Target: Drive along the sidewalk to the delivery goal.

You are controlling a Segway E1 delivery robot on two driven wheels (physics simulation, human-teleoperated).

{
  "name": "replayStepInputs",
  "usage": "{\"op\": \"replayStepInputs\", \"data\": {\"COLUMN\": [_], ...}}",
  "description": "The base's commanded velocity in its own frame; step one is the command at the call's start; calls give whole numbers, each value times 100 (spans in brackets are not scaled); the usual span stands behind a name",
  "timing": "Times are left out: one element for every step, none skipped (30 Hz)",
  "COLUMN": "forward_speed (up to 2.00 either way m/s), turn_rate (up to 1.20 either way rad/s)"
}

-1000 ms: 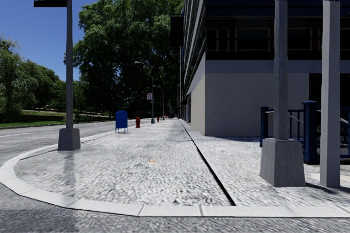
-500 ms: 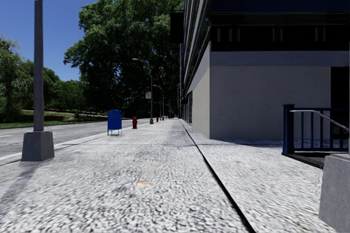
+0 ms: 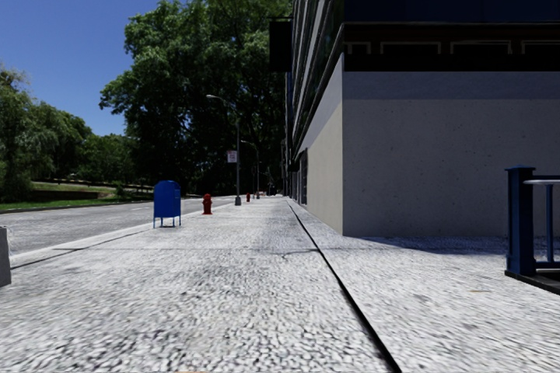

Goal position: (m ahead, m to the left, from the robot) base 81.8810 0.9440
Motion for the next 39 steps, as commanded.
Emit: {"op": "replayStepInputs", "data": {"forward_speed": [200,200,200,200,200,200,200,200,200,200,200,200,200,200,200,200,200,200,200,200,200,200,200,200,200,200,200,200,200,200,200,200,200,200,200,200,200,200,200], "turn_rate": [0,0,0,0,0,0,0,0,0,0,0,0,0,0,0,0,0,0,0,0,0,0,0,0,0,0,0,0,0,0,0,0,0,0,0,0,0,0,0]}}
